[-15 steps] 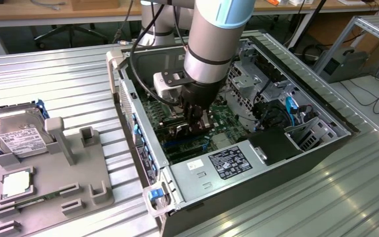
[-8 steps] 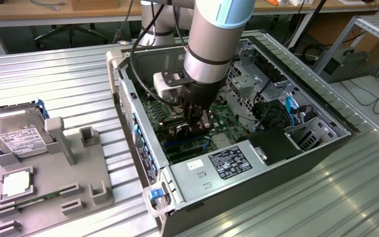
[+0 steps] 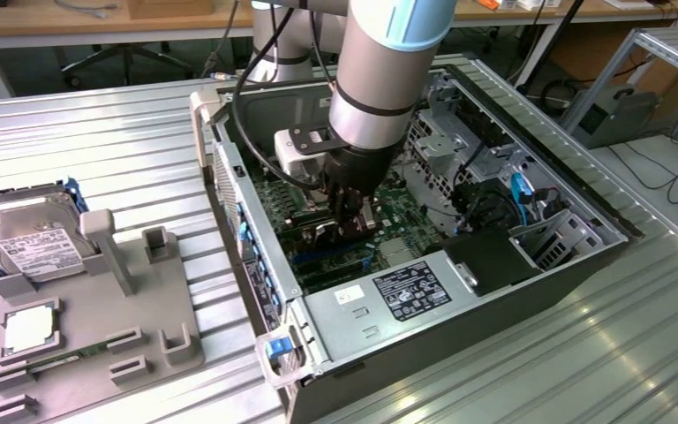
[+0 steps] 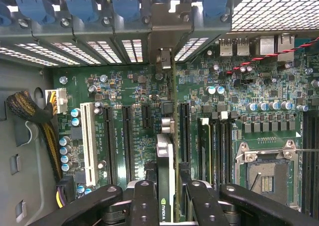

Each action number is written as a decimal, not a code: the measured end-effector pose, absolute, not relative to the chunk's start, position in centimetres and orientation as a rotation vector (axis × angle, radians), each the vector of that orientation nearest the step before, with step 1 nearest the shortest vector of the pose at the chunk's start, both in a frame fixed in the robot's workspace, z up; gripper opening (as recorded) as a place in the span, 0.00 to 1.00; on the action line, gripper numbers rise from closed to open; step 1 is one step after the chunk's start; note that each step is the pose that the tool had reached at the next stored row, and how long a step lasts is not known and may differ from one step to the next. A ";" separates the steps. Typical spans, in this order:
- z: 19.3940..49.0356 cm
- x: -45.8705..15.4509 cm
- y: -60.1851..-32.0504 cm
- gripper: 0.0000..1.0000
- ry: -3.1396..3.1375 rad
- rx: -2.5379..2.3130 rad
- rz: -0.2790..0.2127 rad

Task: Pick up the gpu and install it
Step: 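Insert the gpu into the slot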

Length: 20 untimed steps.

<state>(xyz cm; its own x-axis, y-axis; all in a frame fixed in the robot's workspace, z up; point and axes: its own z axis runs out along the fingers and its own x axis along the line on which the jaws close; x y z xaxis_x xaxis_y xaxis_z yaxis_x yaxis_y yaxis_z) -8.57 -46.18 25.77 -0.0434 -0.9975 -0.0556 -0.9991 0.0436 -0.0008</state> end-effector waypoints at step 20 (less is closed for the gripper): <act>25.8 -8.6 -46.3 0.59 2.237 -2.142 0.063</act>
